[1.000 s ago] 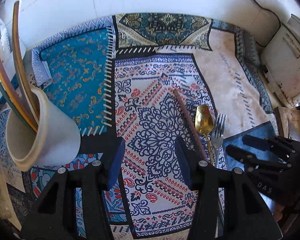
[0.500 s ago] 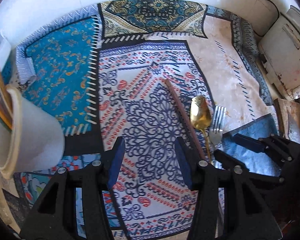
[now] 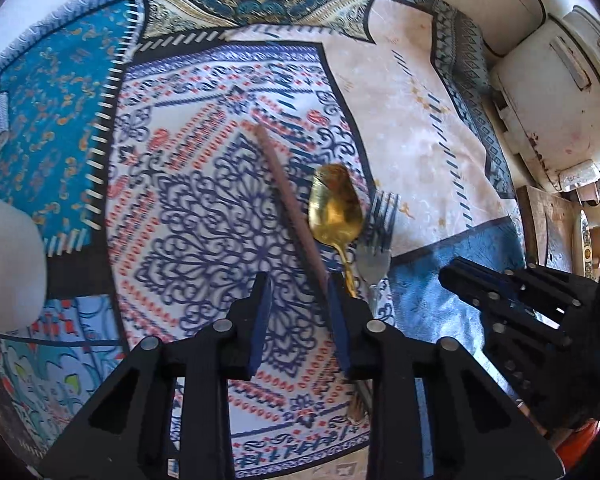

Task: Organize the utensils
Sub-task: 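Move both open tools back down over the remaining utensils on the rug, then grasp a pink chopstick with the right tool while the left tool grasps a thin dark rod, then lift the pink chopstick with the right tool while the left tool holds the dark rod, then carry the pink chopstick with the right tool while the left tool carries the dark rod to the white cup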

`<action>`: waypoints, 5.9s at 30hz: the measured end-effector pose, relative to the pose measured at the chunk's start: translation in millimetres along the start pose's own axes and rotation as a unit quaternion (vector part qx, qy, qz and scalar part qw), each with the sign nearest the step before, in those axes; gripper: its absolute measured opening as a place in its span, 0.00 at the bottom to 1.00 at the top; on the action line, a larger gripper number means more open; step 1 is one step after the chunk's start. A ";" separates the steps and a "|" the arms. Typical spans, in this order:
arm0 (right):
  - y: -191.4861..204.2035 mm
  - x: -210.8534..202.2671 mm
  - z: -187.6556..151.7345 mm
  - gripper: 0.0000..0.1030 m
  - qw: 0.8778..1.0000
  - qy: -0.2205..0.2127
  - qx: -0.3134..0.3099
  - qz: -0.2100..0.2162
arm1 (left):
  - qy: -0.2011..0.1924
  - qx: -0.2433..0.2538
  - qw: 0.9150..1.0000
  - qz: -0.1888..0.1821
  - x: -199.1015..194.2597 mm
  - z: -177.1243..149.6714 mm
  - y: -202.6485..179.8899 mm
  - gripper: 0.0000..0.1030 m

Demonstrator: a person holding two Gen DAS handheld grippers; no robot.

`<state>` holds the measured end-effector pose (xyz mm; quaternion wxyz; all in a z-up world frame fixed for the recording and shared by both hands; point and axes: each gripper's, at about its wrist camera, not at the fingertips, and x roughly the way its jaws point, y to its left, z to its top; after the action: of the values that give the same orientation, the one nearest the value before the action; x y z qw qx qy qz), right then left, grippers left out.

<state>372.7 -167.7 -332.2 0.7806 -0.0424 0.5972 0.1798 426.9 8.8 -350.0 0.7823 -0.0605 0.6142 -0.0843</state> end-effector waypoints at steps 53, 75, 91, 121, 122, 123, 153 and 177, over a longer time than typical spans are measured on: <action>122.0 41.8 48.7 0.05 0.998 0.000 -0.065 0.022 | -0.023 -0.008 0.999 0.047 -51.9 -73.5 68.6 0.13; 21.6 -16.4 5.6 0.05 0.999 -0.036 0.023 0.028 | -0.002 0.014 1.000 -0.016 -7.0 -26.4 7.3 0.13; -12.1 -17.3 0.3 0.05 0.998 -0.036 0.031 0.045 | -0.030 0.114 0.992 0.050 16.7 14.5 -50.6 0.11; 6.3 -69.1 11.6 0.01 0.992 -0.107 0.034 0.063 | -0.128 0.090 0.987 0.021 -96.0 4.3 -29.4 0.02; 7.9 -72.8 12.3 0.01 0.991 -0.110 0.034 0.064 | -0.133 0.090 0.987 0.020 -101.7 3.6 -31.4 0.02; 9.9 -76.8 12.9 0.01 0.991 -0.115 0.033 0.064 | -0.140 0.091 0.986 0.017 -109.1 0.3 -30.5 0.02; -7.0 22.6 39.9 0.08 0.996 -0.023 0.067 -0.058 | -0.217 0.050 0.975 0.011 -169.9 -23.0 -6.5 0.02; 17.8 -99.7 22.1 0.06 0.982 -0.176 0.070 0.016 | -0.282 0.060 0.958 0.010 -222.8 -35.0 -7.3 0.02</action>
<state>364.9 -167.8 -228.8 0.8717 0.0545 0.4619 0.1544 341.0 47.9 -145.0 0.9266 -0.0283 0.3633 -0.0925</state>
